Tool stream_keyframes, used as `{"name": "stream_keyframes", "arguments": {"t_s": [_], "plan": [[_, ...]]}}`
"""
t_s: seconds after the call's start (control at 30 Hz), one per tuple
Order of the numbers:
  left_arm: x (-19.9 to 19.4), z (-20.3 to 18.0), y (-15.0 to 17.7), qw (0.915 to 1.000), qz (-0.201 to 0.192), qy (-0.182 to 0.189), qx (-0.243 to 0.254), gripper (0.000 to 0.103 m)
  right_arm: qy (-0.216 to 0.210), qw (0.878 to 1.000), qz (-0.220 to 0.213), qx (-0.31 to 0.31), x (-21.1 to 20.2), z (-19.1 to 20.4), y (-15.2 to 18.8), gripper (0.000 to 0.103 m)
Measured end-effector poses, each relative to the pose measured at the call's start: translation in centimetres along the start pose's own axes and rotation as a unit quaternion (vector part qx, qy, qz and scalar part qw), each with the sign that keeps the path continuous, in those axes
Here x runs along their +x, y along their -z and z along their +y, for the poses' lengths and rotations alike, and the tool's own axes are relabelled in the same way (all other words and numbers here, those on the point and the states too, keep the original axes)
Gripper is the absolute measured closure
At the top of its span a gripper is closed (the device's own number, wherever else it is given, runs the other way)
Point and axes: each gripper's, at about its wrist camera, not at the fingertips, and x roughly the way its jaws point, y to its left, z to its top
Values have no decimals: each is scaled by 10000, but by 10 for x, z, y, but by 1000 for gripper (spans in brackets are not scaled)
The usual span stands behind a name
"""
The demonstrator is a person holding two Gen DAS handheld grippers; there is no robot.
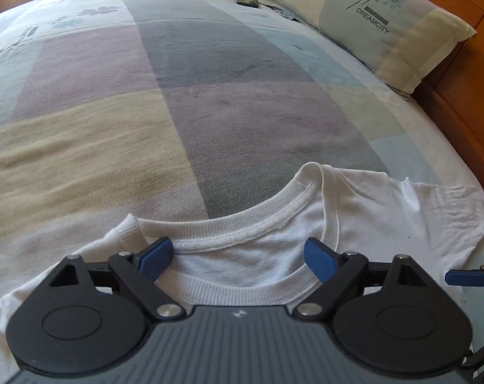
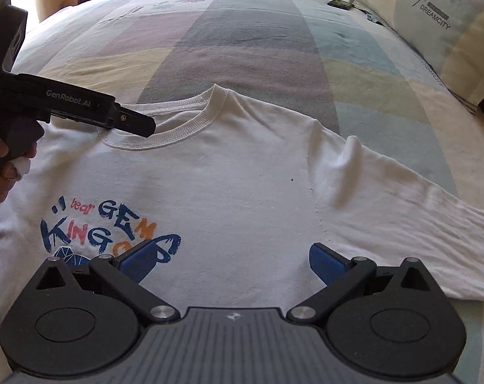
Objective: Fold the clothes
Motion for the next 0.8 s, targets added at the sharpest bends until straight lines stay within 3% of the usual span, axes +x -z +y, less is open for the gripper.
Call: {"name": "stream_keyframes", "arguments": {"t_s": [0.17,0.3,0.43,0.57,0.7,0.8], "plan": [[-22,1,-13,9997,-151,-183,51,13,-45,9997,-48,233,-1,-10,-3,0],[-67,0,2,9987,-289,-321,263,12,-239,9997,-77,-76,-13,-10,2,0],[-105,-12,39,9954,-113,-704,633,12,-557,9965,60,-618,-24,-4,17,0],[-140,-39,94,9926,193,-857,839,11,-975,9869,143,-1275,-41,7,34,0],[-138,-60,150,9910,525,-865,872,11,-1313,9723,280,-1914,-47,22,55,0],[-119,-61,186,9868,824,-1058,905,11,-1287,9629,375,-2342,-39,30,75,0]]}}
